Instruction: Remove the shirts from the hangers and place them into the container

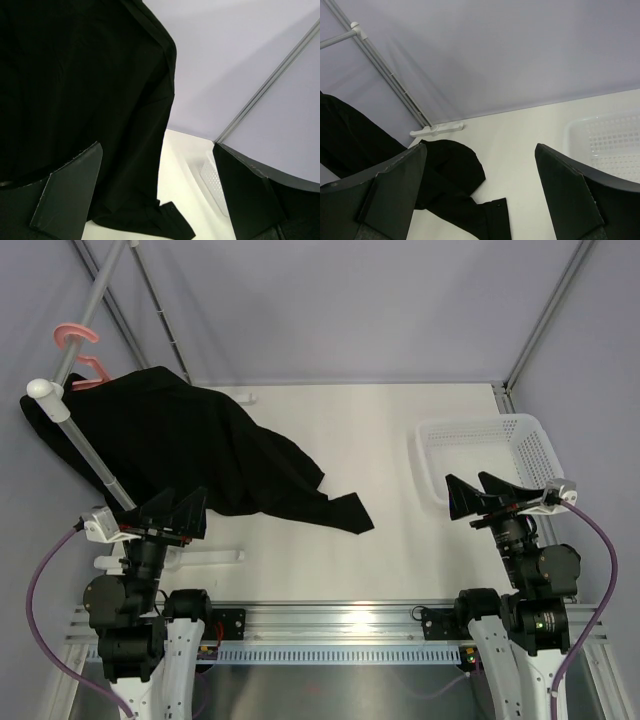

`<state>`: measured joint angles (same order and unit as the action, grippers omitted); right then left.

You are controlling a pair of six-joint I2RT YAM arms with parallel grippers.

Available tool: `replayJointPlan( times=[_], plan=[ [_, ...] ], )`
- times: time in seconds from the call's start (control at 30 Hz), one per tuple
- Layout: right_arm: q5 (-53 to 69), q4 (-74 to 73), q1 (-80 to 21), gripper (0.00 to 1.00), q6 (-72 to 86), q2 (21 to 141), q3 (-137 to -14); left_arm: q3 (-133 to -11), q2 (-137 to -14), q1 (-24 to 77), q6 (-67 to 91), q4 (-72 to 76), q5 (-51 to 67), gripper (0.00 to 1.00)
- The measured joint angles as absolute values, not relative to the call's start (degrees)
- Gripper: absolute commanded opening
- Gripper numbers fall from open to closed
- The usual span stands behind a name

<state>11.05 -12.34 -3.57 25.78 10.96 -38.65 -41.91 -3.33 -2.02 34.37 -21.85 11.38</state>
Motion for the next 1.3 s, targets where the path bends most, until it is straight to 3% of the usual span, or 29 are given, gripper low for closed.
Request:
replayJointPlan(
  times=[0.23,0.37,0.63,0.9,1.17,1.3],
  plan=[
    [6.37,-13.91,-3.57,1.00,30.11,12.97,-38.79,-41.85,-3.33,-2.04,34.37,-23.99,10.61,0.99],
    [6.13,-16.88,-3.57,1.00,31.57,21.96,-42.72,-41.87,-4.03,-2.02,34.39,-25.36,9.78,0.99],
    [21.06,-13.34,-3.70,0.99,30.55,41.39,-51.18,-44.31,-11.53,-2.02,34.35,-32.23,8.95,0.99],
    [33.43,-5.04,-18.96,0.99,24.77,65.69,-77.03,-45.28,-11.51,-2.02,34.33,-34.17,11.27,0.98],
    [36.32,-9.08,-33.26,0.98,15.16,88.40,-107.04,-44.62,-11.14,-2.04,32.53,-35.62,14.37,0.94],
    [32.10,-11.40,-35.73,1.00,12.71,91.81,-108.38,-46.74,-14.09,-2.02,29.47,-37.19,14.48,0.92]
  ],
)
